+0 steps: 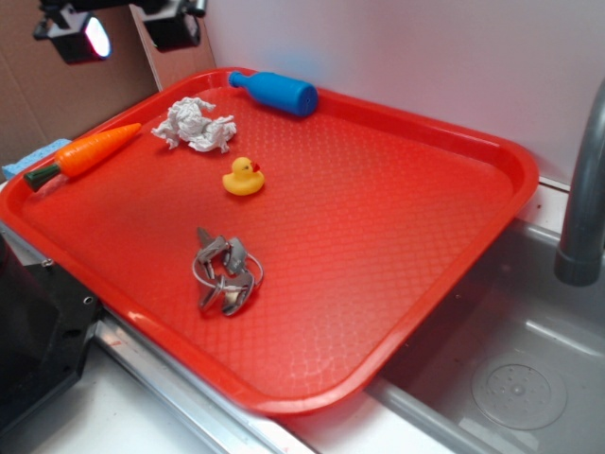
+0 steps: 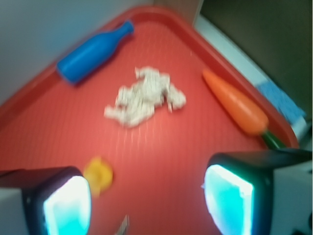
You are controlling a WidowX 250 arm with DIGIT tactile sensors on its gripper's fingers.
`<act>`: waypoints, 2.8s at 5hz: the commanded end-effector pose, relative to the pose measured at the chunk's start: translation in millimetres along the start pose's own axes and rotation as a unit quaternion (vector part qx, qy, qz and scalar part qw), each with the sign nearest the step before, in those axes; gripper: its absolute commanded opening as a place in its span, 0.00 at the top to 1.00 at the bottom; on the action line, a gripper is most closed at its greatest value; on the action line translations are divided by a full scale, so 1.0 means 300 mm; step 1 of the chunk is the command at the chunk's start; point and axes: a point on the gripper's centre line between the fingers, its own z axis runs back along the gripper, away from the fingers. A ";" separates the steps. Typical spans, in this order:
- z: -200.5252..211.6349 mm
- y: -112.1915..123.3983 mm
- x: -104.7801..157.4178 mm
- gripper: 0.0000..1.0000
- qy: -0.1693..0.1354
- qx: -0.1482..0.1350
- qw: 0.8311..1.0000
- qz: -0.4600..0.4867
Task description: Grab the white paper.
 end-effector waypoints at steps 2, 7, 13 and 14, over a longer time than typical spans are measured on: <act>-0.218 -0.003 0.167 0.00 -0.053 0.055 0.996 0.049; -0.370 0.020 0.211 1.00 -0.025 0.087 0.993 0.080; 0.151 -0.214 -0.120 1.00 0.095 -0.035 0.960 -0.260; 0.188 -0.170 -0.149 1.00 0.062 -0.059 0.962 -0.260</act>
